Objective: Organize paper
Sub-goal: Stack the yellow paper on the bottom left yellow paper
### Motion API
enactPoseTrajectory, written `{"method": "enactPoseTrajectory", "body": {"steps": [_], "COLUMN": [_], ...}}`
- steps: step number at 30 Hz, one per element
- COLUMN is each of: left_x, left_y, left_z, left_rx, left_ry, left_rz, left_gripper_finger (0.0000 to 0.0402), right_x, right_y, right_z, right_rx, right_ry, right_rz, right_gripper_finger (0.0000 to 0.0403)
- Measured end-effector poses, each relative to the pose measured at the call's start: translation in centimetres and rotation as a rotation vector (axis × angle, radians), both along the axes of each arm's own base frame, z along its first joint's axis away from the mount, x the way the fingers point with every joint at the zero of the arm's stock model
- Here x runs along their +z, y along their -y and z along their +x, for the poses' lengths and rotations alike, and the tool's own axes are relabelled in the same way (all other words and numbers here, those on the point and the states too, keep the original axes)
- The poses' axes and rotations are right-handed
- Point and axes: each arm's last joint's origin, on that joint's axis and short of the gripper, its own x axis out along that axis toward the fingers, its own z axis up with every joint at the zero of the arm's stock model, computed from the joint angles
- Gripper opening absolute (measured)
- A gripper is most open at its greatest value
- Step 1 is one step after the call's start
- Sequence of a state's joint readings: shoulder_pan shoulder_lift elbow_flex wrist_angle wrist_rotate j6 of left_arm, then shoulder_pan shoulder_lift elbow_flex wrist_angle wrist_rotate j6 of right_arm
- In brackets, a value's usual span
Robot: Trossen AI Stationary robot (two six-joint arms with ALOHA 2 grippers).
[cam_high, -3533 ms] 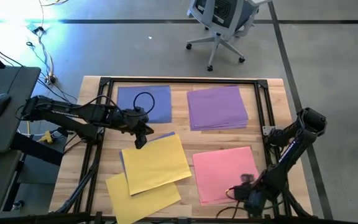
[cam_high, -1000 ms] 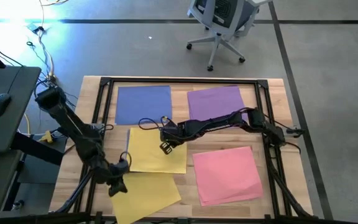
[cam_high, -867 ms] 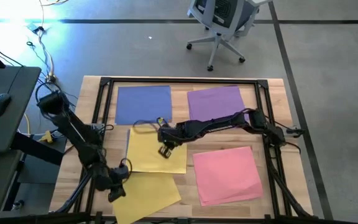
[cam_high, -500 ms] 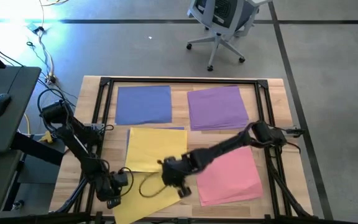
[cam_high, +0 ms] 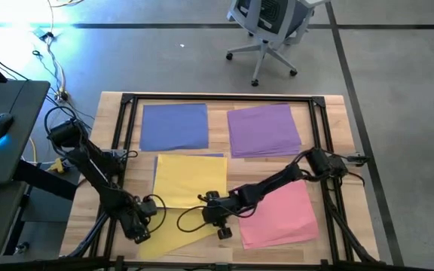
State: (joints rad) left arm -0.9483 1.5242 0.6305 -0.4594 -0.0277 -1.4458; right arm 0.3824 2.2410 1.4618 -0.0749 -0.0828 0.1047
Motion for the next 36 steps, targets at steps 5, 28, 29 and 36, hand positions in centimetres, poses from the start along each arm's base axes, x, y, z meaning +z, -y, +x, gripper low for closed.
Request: {"method": "enactPoseTrajectory", "body": {"steps": [5,28,29,36], "left_x": [0.4,1.9,1.6,0.6], "left_y": [-1.0,-0.3,-0.3,1.4], "left_z": [0.6,2.2,2.3,3.5], "left_rx": [0.04,0.189,0.194,0.242], "left_ry": [0.002,0.019,0.022,0.152], "left_rz": [0.089,0.223,0.217,0.172], "left_gripper_finger": [0.0,0.0,0.0,0.0], "right_x": [-0.3,6.8,7.1,9.3], "right_y": [-1.3,-1.0,-0.9,-2.5], "right_z": [-0.8,-1.4,-1.5,-3.3], "right_rx": [0.036,-0.289,-0.323,-0.483], "right_ry": [-0.008,0.042,0.044,0.046], "right_rz": [0.005,0.084,0.079,0.152], "right_gripper_finger": [0.0001,0.0,0.0,0.0]}}
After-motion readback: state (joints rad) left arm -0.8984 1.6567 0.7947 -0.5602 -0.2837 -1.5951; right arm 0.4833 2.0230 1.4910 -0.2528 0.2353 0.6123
